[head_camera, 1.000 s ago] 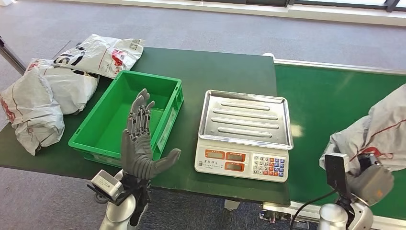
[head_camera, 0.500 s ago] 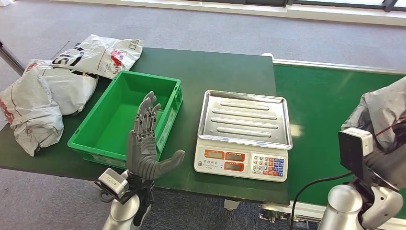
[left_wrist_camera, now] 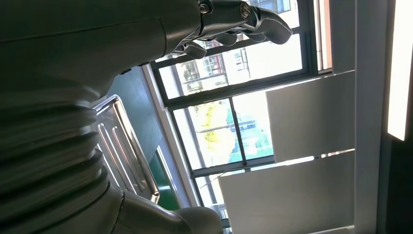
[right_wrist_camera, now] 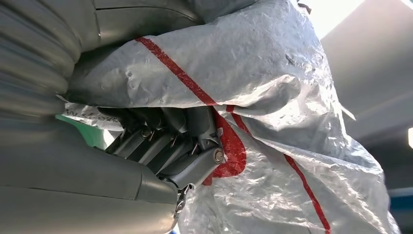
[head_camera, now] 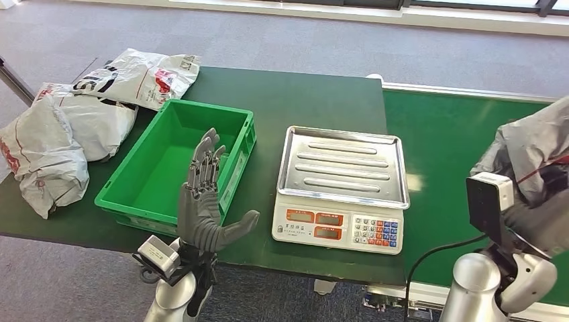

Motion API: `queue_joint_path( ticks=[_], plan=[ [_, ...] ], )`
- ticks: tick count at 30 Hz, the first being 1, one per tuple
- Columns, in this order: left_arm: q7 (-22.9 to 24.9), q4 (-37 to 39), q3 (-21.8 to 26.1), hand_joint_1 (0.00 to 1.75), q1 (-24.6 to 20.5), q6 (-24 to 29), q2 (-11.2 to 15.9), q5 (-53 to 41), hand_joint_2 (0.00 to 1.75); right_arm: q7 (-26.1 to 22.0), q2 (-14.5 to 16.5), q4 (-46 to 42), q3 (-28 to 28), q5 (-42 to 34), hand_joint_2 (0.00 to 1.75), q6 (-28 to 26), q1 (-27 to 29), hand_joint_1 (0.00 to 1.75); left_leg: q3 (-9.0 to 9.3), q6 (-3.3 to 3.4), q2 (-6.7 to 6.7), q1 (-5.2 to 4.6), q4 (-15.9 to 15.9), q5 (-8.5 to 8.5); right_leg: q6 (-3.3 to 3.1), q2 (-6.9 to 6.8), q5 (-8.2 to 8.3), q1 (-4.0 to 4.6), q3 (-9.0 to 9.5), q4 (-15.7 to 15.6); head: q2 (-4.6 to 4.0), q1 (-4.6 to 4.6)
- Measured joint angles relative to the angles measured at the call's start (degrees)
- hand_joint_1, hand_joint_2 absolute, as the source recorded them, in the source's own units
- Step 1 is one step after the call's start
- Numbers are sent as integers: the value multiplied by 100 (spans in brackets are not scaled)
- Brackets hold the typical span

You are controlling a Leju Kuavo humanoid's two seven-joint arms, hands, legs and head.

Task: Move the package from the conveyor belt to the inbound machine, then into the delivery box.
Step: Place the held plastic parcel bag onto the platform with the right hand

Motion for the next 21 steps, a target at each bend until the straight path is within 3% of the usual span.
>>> queue_joint_path(
  ticks=[4,7,10,21],
  plan=[
    [-60,39,-90,0,-39,12,11,112,175,479,12,1393,1041,-157,175,696,-511,175,-6,-15,56,0,-4,-5,-18,54,13,2,-14,3,0,-1],
    [-70,92,-205,0,-100,19,16,160,175,799,92,2567,2016,-113,175,636,-953,175,10,-26,46,1,-3,22,-28,49,29,9,-40,6,0,-2],
    [-62,130,-276,0,-128,19,20,173,175,936,133,3293,2644,-185,175,596,-1212,175,-5,-34,14,5,-3,32,-32,24,28,18,-45,9,0,-2],
    [-55,173,-313,0,-262,37,25,187,175,1046,134,4102,3473,-255,175,819,-1487,175,-16,-38,15,8,-3,27,-36,28,24,16,-57,11,0,-2]
  ],
)
